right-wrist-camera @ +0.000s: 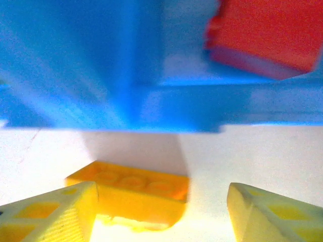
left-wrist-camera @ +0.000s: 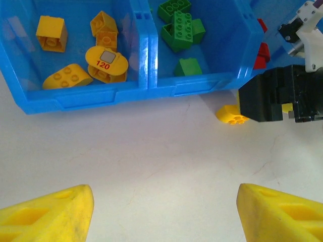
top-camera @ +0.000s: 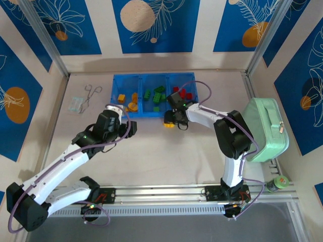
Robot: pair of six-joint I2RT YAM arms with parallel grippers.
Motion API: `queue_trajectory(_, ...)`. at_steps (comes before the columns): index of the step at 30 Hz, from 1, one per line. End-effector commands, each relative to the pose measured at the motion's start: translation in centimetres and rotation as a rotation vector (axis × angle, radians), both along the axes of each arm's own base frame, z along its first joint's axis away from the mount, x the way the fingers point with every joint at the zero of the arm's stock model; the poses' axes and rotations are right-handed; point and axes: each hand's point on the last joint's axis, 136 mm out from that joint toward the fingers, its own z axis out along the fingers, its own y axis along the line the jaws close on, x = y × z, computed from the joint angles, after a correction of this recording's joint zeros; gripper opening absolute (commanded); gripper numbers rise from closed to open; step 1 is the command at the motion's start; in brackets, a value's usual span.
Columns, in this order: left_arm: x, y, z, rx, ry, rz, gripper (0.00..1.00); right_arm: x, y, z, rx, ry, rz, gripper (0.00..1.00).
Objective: Sort the legos into containers by color
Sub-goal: Pick up the lego from the center of the table.
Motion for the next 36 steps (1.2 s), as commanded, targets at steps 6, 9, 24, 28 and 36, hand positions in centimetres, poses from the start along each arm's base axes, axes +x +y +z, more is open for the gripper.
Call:
queue_trajectory(6,-1.4,1.8,-0.7,0.021,0.004,0.039,0.74,0.7,2.7,-0.7,-0.077,-0.015,0.145,0.72)
queue_trajectory(9,-1.6,2.1,-0.9,0.028,0.005,0.043,0.75,1.0,2.7,-1.5,-0.147,-0.011,0.178,0.72)
queue_trajectory(24,-2.0,2.6,-1.4,0.045,0.004,0.046,0.74,-2.1,4.5,-2.9,-0.257,0.032,0.313,0.72)
queue_trajectory(28,-2.1,2.7,-1.5,0.046,0.003,0.048,0.75,-2.8,4.0,-3.0,-0.301,0.036,0.328,0.70)
queue_trajectory(36,-2.0,2.6,-1.5,0.043,0.000,0.047,0.75,-3.5,2.4,-2.9,-0.393,0.043,0.331,0.66)
